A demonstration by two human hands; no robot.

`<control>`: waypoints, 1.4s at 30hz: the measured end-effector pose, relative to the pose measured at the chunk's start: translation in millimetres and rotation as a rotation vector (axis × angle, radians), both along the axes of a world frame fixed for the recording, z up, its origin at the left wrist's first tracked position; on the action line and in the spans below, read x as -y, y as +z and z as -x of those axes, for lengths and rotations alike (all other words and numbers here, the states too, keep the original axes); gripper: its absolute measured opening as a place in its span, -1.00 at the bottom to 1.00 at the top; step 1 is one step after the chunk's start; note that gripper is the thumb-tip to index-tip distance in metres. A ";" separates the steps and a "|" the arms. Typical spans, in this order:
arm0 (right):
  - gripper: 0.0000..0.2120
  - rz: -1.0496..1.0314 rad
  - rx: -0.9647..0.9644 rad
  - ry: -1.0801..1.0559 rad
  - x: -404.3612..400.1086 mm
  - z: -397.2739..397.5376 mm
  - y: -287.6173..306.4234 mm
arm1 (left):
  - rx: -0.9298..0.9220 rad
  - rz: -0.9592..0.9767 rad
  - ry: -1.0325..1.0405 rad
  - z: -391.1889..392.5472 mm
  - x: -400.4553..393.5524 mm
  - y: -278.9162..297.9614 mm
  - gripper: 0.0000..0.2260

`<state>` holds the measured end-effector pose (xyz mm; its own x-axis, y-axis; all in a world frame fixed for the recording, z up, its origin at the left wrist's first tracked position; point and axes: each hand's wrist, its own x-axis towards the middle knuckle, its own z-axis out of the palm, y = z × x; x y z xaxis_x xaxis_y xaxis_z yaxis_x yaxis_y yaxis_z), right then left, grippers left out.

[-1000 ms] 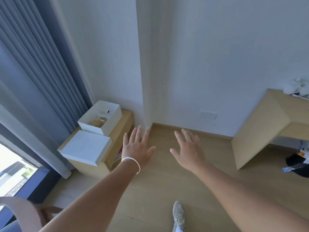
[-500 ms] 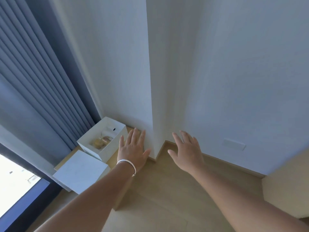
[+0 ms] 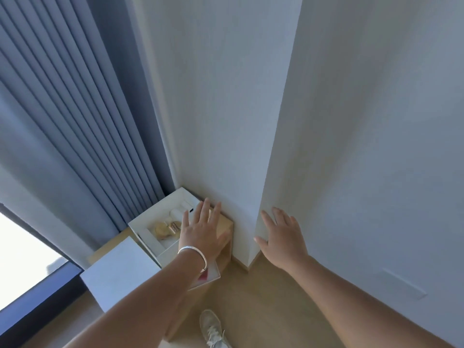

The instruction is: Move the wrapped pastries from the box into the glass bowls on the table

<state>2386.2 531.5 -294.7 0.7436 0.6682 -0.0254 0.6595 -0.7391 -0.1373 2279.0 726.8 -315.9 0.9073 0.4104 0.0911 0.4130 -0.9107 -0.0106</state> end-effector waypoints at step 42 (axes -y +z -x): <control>-0.28 0.265 -0.299 0.874 -423.4 -111.0 -146.5 | -0.275 0.423 0.700 -6.1 -277.0 -107.8 -0.26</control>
<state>2497.2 954.9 -441.2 -0.0766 0.9287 -0.3627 0.9570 -0.0335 -0.2881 2285.2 1003.8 -423.7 0.4006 0.8333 -0.3810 0.9130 -0.3977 0.0902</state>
